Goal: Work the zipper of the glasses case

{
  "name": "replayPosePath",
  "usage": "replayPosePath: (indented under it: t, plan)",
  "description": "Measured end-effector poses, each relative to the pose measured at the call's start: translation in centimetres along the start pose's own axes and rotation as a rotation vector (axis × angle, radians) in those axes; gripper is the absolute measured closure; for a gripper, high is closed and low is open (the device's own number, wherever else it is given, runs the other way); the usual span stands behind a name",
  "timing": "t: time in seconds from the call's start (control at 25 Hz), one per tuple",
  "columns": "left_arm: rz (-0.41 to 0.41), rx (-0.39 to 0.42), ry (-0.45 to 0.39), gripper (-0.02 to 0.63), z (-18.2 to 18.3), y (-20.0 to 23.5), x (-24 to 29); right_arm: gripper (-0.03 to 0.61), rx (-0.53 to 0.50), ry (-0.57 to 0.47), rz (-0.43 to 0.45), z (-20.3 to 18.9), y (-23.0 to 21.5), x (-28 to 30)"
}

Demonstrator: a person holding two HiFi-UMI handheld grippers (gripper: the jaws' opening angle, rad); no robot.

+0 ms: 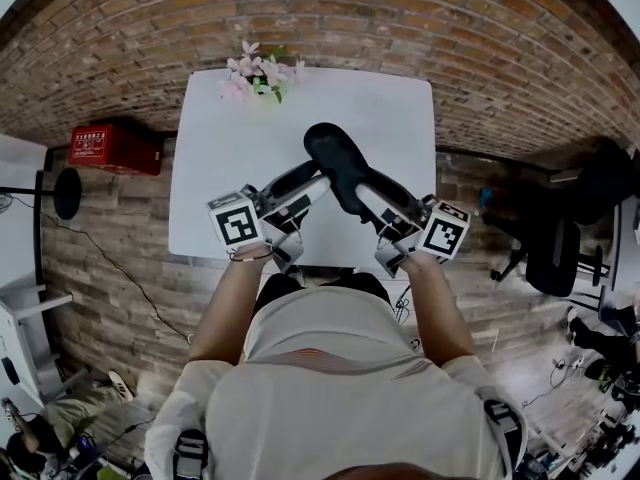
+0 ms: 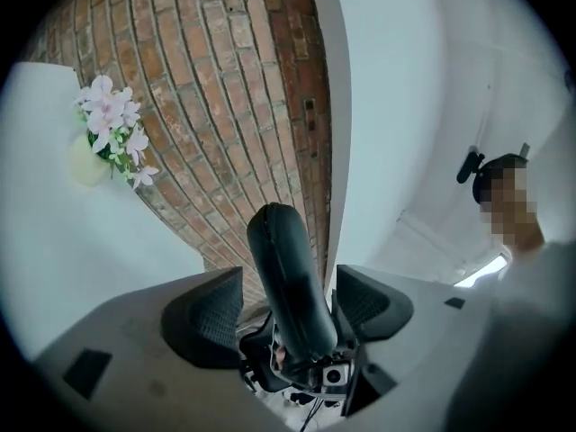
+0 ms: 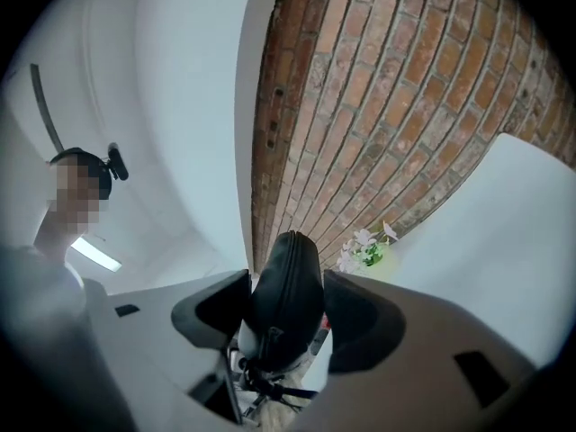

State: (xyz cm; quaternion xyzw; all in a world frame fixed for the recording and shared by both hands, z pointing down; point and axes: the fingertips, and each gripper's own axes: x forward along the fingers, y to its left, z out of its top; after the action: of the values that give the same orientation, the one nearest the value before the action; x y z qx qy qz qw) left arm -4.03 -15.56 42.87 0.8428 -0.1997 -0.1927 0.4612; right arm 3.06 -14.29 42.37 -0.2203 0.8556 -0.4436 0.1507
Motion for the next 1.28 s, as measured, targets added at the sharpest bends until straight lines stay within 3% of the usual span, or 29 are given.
replayPosePath:
  t: [0.32,0.64,0.84,0.92,1.12,1.28]
  plan:
    - [-0.094,-0.124,-0.040,0.290,-0.3,-0.9,1.4,0.267,0.072,0.051,0.097,-2.2,1.2,1.2]
    - [-0.081,-0.104,-0.040,0.288,-0.3,-0.3,1.5,0.267,0.081,0.134,0.136,-4.5,1.9,2.5]
    - [-0.085,-0.147,-0.032,0.291,-0.7,-0.2,1.5,0.267,0.083,0.159,0.129,-5.2,1.7,2.7]
    - [-0.089,-0.160,-0.022,0.334,-0.9,-0.3,1.5,0.265,0.070,0.165,0.123,-5.2,1.7,2.7]
    - [-0.111,-0.165,-0.035,0.341,-0.5,-0.8,1.4,0.256,0.019,0.173,0.122,-5.1,2.2,2.9]
    - [-0.128,-0.223,-0.094,0.342,0.6,-0.3,0.4,0.256,-0.080,0.162,0.102,-4.4,2.4,2.3]
